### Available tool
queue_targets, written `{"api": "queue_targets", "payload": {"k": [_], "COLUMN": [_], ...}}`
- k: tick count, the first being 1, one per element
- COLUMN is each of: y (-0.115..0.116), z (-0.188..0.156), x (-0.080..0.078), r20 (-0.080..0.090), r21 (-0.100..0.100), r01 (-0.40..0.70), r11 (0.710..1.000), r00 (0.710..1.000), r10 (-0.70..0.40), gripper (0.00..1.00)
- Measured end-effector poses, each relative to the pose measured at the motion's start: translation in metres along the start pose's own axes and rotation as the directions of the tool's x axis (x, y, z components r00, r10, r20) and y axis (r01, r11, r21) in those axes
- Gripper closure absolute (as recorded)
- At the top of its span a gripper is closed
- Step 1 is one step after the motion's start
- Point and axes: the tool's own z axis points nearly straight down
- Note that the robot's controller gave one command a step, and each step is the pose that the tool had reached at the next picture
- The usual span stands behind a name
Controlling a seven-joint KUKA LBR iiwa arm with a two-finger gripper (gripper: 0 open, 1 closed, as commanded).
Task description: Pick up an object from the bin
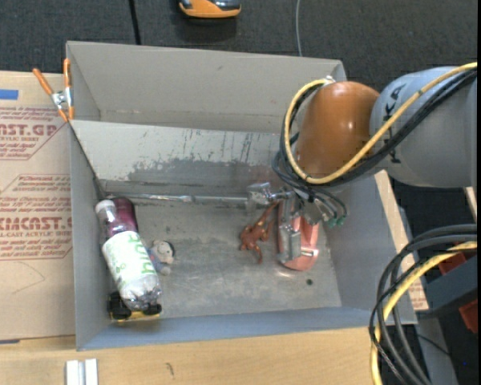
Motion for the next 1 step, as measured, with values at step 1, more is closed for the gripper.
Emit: {"api": "queue_targets", "payload": {"k": [1], "y": [-0.0057], "z": [-0.0064], "x": [-0.0040], "r20": [0.003], "r21": [0.001], "r01": [0.093], "r11": [0.996], "r00": [0.996], "r10": [-0.093], "gripper": [0.00]}}
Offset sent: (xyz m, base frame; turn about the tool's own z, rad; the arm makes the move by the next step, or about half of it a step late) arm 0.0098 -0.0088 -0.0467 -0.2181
